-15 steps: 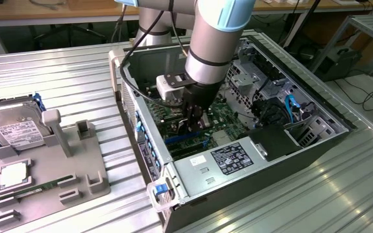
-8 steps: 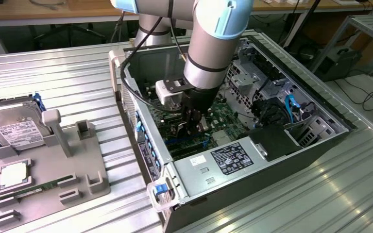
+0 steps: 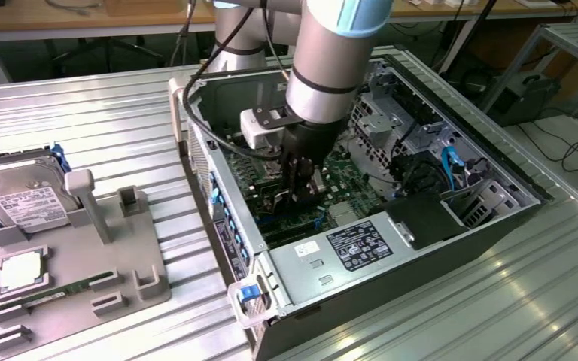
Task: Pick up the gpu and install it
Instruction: 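Insert the gpu into the slot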
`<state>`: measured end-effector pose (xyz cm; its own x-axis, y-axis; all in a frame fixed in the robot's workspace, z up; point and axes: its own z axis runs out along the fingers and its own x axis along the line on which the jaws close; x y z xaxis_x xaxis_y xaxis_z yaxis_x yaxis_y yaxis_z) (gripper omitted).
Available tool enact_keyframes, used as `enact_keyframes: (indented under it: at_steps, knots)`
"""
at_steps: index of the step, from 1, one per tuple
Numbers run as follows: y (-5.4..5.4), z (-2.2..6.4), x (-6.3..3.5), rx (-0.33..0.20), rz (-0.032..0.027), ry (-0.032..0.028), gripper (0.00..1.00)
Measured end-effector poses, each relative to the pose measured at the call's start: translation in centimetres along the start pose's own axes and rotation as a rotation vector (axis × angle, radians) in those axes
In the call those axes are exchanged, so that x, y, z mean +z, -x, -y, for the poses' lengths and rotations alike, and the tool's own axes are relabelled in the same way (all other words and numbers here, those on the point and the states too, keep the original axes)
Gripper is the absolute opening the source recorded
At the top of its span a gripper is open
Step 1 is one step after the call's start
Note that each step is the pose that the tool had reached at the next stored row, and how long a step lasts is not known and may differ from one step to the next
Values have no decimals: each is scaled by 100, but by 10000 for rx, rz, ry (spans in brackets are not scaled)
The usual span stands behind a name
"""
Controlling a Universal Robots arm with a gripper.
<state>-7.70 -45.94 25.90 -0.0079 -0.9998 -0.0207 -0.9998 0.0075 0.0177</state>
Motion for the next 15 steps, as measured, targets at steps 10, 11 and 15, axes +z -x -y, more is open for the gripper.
enact_keyframes:
  at_steps: [10, 11, 15]
  knots:
    - [6, -5, -284, 0, 1, -9, 27]
    - [7, -5, -290, 0, 1, -9, 20]
    - [7, -6, -306, 0, 2, -9, 11]
